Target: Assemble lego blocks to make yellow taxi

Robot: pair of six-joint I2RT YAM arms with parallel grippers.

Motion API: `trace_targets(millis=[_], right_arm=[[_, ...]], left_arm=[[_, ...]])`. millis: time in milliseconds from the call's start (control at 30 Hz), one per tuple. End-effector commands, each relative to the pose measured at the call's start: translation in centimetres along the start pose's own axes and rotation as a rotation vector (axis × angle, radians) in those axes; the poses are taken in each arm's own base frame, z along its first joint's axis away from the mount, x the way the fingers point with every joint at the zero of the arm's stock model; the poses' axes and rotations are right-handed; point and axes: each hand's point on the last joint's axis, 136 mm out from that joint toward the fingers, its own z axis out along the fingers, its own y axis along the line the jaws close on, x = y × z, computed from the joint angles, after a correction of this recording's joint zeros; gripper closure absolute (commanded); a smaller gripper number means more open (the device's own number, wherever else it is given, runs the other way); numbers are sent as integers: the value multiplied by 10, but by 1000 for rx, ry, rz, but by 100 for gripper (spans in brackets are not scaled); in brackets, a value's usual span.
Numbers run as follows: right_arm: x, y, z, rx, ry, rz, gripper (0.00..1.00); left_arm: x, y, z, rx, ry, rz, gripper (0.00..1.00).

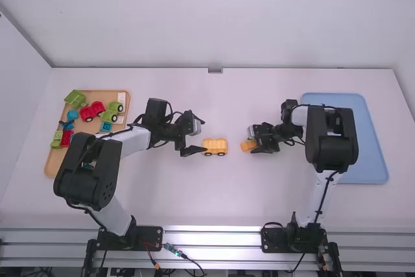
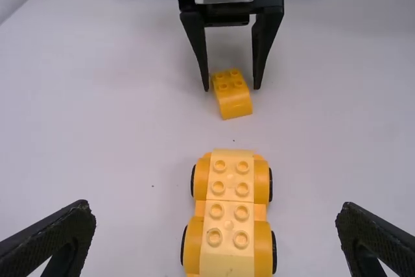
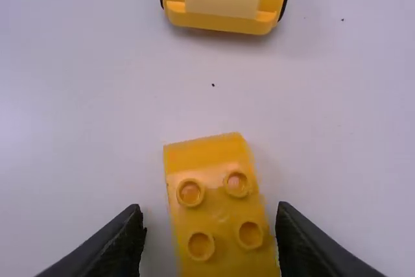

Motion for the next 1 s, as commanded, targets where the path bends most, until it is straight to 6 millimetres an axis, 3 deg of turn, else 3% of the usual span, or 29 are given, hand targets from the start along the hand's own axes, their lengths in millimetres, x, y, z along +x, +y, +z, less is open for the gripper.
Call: trace_targets(millis=[0, 533, 967], right_arm=[[0, 6, 1, 5, -61, 27, 48], [-13, 7, 8, -5, -101, 39, 55], [-6, 7, 15, 28, -102, 83, 57]], left_arm=[[-2, -5, 1, 16, -13, -12, 1], [5, -18, 2, 60, 11, 35, 1], [5, -19, 2, 62, 11, 36, 1]])
